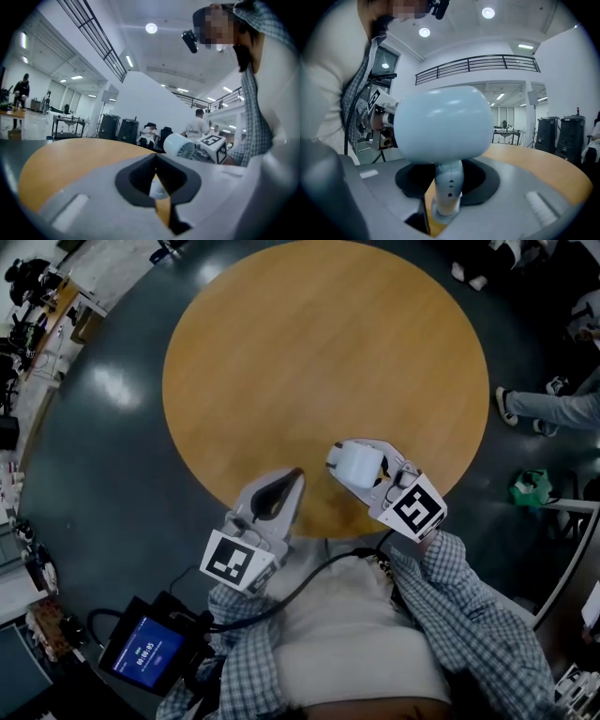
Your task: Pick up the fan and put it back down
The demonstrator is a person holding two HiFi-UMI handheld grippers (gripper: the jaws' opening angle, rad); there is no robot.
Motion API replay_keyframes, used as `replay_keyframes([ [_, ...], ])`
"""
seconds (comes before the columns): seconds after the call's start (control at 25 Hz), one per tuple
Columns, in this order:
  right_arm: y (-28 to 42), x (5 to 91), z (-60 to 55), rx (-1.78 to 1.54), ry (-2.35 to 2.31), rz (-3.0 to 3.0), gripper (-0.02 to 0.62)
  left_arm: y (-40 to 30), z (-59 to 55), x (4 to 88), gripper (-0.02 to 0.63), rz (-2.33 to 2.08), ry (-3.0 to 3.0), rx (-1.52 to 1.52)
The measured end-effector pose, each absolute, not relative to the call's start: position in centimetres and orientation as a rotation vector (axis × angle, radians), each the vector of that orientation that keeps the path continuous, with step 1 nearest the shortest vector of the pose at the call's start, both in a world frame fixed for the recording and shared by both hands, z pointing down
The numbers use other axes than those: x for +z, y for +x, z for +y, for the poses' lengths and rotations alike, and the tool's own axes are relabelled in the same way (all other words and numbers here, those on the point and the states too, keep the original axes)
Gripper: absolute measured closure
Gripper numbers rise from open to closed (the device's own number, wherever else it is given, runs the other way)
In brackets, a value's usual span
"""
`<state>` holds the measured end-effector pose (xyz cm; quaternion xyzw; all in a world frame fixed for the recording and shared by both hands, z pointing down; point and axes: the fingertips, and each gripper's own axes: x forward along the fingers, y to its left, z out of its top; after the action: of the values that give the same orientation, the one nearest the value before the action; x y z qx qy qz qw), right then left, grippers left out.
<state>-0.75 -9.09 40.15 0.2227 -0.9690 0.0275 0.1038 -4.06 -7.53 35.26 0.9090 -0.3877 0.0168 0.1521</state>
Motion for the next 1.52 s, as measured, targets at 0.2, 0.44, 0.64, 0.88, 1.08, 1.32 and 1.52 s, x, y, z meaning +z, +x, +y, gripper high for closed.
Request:
replay_keyframes([
  [0.2, -0.7, 36.1, -10.9, 0.074, 0.764, -2.826, 0.462, -4.2, -9.7, 31.5, 0.606, -1.075, 2.694, -0.008],
  [0.44, 0.1, 33.8, -12.1, 0.032, 0.858, -2.806, 0.462, -3.6, -11.3, 29.5, 0.606, -1.046, 2.772, -0.053],
  [0.64, 0.9, 33.1, -12.2, 0.051, 0.909, -2.809, 0.463, -3.2, -11.6, 28.9, 0.606, -1.032, 2.800, -0.068],
  [0.88, 1.7, 32.8, -13.0, -0.012, 0.967, -2.782, 0.463, -3.4, -12.0, 28.6, 0.606, -1.058, 2.791, -0.085],
  [1.08, 2.0, 32.8, -13.1, -0.015, 0.987, -2.796, 0.463, -3.5, -12.0, 28.6, 0.606, -1.059, 2.798, -0.089],
  [1.32, 1.7, 32.4, -13.1, 0.019, 0.990, -2.799, 0.463, -3.7, -12.0, 28.9, 0.606, -1.068, 2.793, -0.081],
  [1.52, 2.1, 32.6, -13.5, -0.020, 0.982, -2.791, 0.463, -3.6, -12.1, 28.8, 0.606, -1.062, 2.781, -0.090],
])
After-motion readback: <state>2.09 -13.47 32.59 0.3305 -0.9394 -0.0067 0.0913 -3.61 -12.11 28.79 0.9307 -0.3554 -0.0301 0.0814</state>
